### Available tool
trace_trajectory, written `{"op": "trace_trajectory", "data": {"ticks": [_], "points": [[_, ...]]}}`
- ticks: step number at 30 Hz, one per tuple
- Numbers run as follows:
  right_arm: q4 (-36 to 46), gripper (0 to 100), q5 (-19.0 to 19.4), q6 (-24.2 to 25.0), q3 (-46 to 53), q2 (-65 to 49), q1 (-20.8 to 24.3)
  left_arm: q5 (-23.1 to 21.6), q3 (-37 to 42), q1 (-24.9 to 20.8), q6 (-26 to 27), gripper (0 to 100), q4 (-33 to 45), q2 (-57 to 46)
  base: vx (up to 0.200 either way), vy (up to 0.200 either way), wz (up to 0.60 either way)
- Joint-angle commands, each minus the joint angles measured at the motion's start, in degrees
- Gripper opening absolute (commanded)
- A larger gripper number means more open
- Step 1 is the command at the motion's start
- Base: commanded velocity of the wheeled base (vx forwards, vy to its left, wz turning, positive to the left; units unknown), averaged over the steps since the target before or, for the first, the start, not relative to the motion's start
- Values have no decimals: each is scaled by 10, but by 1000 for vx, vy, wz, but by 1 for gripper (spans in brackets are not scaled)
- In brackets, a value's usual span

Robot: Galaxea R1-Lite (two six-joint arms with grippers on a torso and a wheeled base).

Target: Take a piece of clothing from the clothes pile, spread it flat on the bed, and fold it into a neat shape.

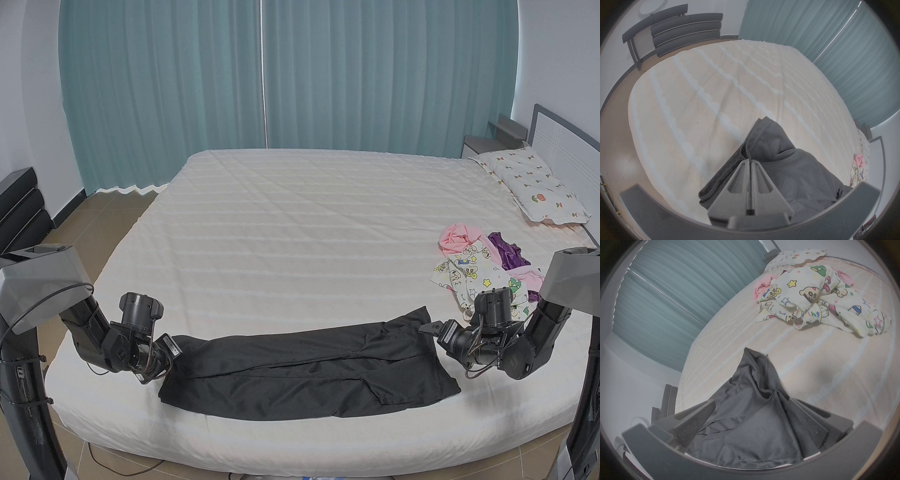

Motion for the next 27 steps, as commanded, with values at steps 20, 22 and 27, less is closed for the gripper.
{"op": "trace_trajectory", "data": {"ticks": [20,22,27], "points": [[96,100,-70,110,-129,63,64,-4,24,16,-74,0,-150,-43,0,0,0],[98,100,-71,111,-133,67,65,-5,24,16,-74,0,-150,-43,0,0,0],[118,100,-90,110,-149,71,65,-6,25,16,-75,0,-149,-45,0,0,0]]}}
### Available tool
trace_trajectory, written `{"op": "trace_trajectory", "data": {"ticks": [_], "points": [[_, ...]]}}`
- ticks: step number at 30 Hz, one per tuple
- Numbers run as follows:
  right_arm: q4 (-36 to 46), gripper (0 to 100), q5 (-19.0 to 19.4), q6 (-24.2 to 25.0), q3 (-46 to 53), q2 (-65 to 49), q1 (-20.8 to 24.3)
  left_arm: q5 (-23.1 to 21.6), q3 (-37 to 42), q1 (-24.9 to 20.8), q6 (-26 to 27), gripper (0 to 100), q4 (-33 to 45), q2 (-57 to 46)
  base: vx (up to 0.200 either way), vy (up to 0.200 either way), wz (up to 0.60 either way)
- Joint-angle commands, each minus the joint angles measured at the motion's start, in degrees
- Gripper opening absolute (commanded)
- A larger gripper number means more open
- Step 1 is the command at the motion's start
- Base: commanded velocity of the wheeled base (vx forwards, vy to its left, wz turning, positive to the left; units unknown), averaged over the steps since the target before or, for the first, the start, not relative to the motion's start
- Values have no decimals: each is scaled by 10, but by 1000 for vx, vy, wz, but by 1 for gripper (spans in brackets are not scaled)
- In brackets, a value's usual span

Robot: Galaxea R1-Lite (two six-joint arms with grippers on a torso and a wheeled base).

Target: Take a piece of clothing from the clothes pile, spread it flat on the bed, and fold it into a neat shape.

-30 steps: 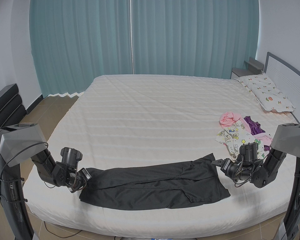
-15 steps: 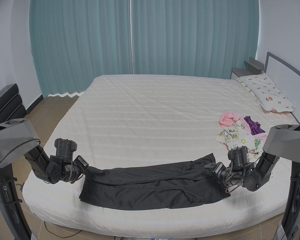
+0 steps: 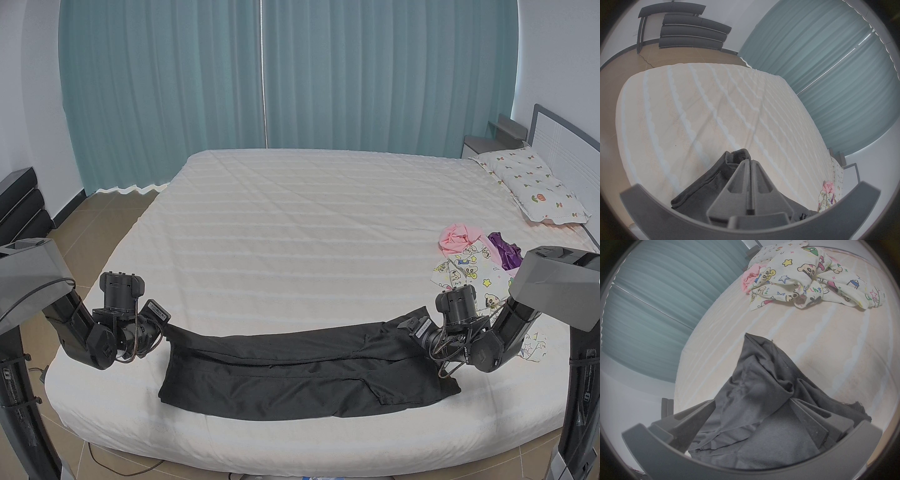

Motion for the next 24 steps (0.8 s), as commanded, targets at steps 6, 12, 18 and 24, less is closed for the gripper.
{"op": "trace_trajectory", "data": {"ticks": [6,12,18,24], "points": [[5,100,-18,-2,-32,24,1,0,1,0,0,0,0,-1,0,0,0],[18,0,-38,-6,-44,35,4,0,0,1,0,0,-1,-1,0,0,0],[19,0,-46,-7,-40,28,8,0,0,1,0,0,-1,-1,0,0,0],[20,0,-46,-7,-42,12,1,0,-7,0,0,0,-2,-6,0,0,0]]}}
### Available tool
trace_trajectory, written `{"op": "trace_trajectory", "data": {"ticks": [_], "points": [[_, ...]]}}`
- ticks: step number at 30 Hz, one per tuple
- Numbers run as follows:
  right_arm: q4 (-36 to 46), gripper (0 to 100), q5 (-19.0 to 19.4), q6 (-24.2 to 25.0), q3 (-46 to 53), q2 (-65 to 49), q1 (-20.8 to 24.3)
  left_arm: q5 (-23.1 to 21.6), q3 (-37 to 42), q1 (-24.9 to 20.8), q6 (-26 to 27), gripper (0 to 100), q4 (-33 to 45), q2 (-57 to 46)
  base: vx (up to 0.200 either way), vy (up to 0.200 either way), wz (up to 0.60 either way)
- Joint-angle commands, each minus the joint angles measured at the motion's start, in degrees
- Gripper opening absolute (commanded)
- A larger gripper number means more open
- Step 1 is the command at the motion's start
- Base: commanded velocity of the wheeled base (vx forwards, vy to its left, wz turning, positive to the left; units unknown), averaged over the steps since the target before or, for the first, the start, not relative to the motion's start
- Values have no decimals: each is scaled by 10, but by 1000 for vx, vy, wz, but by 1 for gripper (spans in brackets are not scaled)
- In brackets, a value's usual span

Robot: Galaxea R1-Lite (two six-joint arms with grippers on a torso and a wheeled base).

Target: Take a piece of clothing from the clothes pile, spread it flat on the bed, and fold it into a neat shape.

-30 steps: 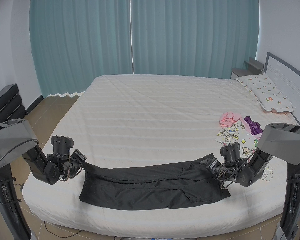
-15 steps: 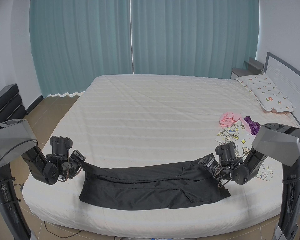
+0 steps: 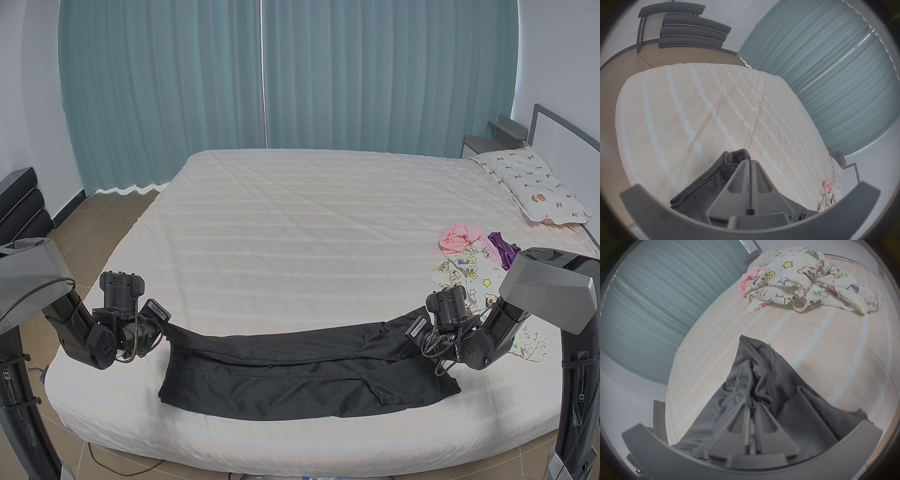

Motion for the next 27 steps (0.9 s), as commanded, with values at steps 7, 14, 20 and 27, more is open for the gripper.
{"op": "trace_trajectory", "data": {"ticks": [7,14,20,27], "points": [[-1,0,1,0,-29,-30,-13,-2,-55,0,8,0,6,4,0,0,0],[-40,0,-1,10,-57,-34,-14,0,-157,24,34,0,61,24,0,0,0],[-124,0,-23,17,-49,-29,-14,-1,-176,39,33,0,94,46,0,0,0],[-129,0,-30,18,-44,-28,-25,-2,-186,39,35,0,96,75,0,0,0]]}}
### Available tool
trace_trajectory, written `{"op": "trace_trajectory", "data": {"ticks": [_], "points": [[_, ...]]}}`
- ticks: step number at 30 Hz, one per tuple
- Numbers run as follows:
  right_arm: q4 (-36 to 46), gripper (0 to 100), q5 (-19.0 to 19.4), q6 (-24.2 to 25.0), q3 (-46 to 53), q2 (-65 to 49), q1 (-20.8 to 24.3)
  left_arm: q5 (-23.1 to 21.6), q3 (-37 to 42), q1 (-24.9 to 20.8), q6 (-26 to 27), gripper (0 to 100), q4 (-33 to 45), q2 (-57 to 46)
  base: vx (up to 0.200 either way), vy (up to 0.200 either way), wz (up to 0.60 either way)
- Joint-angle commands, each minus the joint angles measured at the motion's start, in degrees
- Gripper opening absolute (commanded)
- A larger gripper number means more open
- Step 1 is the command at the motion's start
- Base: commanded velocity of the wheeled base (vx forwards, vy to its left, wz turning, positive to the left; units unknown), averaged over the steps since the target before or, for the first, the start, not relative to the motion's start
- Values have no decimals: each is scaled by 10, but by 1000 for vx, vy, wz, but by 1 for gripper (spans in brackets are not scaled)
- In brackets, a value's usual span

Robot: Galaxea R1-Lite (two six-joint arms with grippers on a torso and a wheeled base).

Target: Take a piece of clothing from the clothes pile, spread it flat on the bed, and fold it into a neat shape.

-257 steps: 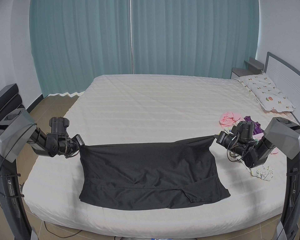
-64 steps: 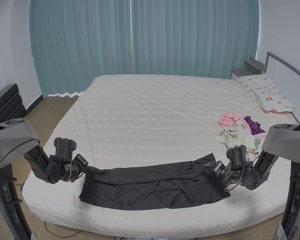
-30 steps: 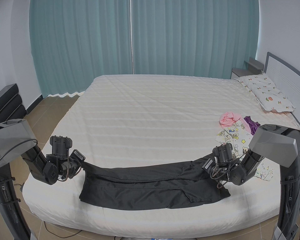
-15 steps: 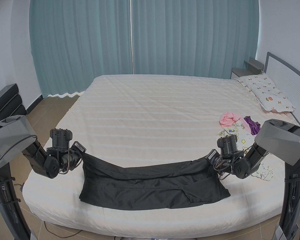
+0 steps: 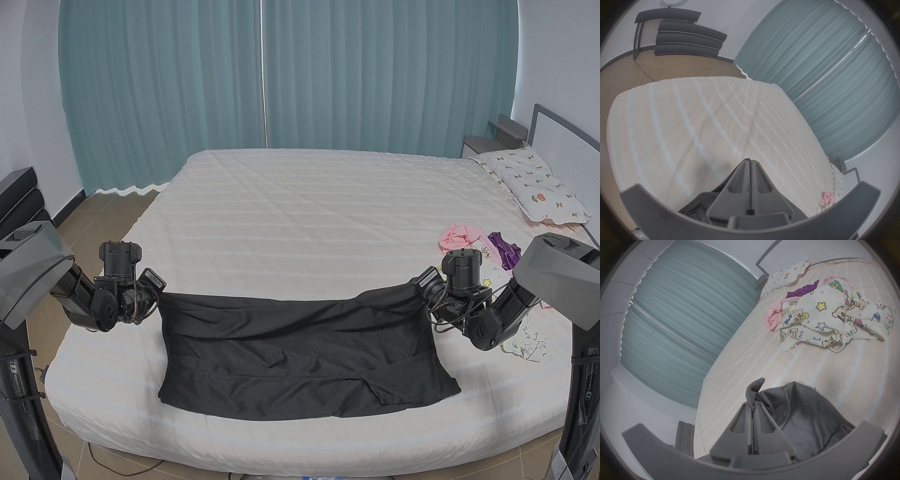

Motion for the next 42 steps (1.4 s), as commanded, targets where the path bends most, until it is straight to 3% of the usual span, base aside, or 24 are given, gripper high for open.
{"op": "trace_trajectory", "data": {"ticks": [1,6,13,19,29,36,42], "points": [[-1,0,-1,0,6,1,-8,-1,-14,1,0,0,3,30,0,0,0],[4,0,0,0,12,1,-21,-15,-15,-1,2,0,36,29,0,0,0],[-2,0,7,-5,56,-10,-23,-86,-12,0,3,0,144,-8,0,0,0],[-3,0,11,-20,87,-23,-31,-110,8,3,46,0,221,-40,0,0,0],[-4,0,34,-23,120,-47,-39,-155,48,19,86,0,248,-85,0,0,0],[-5,0,66,-22,97,-35,-33,-153,-21,34,76,0,246,-52,0,0,0],[-8,0,66,-22,38,-16,-38,-152,-113,39,-8,0,241,-7,0,0,0]]}}
